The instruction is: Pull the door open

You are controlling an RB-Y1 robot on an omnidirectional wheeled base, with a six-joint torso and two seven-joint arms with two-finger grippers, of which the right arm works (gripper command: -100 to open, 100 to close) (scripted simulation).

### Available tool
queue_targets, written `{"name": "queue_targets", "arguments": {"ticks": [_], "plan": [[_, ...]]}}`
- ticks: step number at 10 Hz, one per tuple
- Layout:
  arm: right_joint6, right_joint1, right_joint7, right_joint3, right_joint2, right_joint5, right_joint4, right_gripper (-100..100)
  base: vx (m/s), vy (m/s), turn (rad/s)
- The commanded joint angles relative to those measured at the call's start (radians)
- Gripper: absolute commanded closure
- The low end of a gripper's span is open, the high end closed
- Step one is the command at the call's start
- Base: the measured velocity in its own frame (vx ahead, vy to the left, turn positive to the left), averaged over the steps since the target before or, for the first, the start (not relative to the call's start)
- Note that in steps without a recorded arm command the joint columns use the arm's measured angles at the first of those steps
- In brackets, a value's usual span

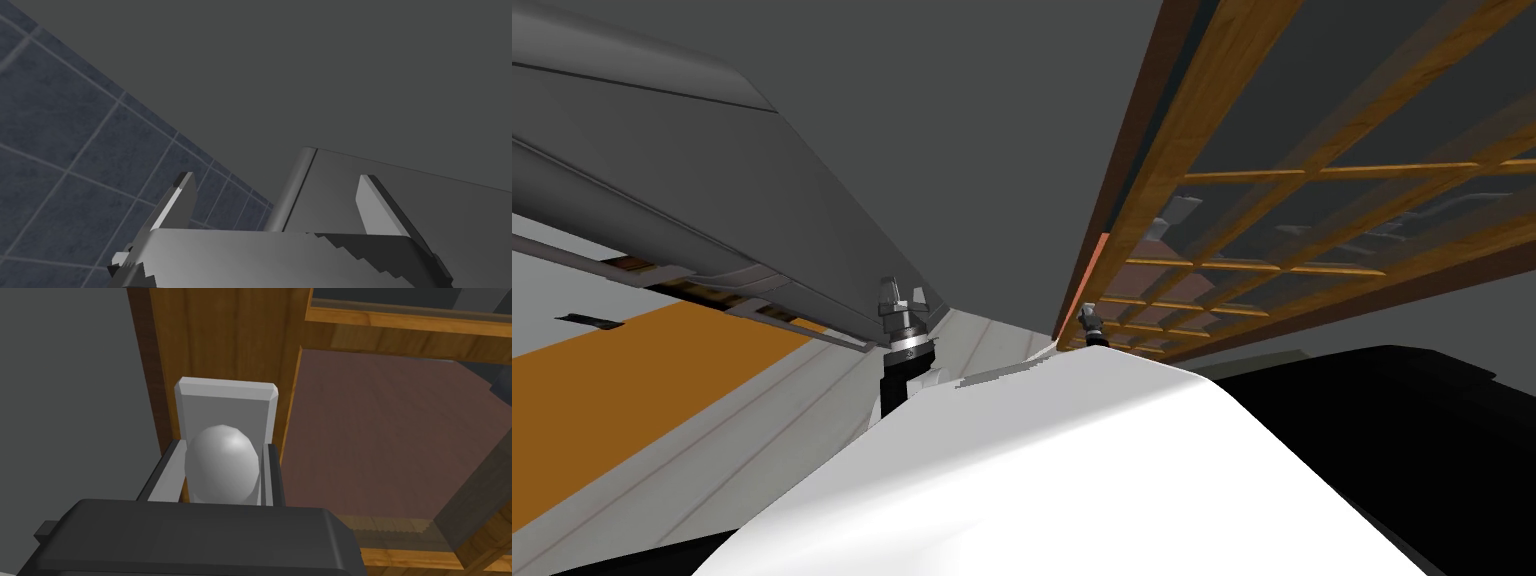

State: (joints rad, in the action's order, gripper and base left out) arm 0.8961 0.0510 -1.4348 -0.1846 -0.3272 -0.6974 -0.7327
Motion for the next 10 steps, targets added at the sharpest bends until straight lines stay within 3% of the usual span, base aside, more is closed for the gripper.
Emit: {"name": "queue_targets", "arguments": {"ticks": [1,7,8,10], "plan": [[0.006,0.008,-0.021,-0.02,-0.01,0.008,-0.002,100,-0.246,-0.021,0.131],[0.035,0.045,-0.111,-0.106,-0.068,0.045,-0.026,100,-0.259,-0.02,0.118],[0.03,0.043,-0.1,-0.098,-0.061,0.041,-0.025,100,-0.113,-0.002,0.024],[0.05,0.063,-0.132,-0.133,-0.083,0.058,-0.032,100,-0.239,-0.018,0.119]]}}
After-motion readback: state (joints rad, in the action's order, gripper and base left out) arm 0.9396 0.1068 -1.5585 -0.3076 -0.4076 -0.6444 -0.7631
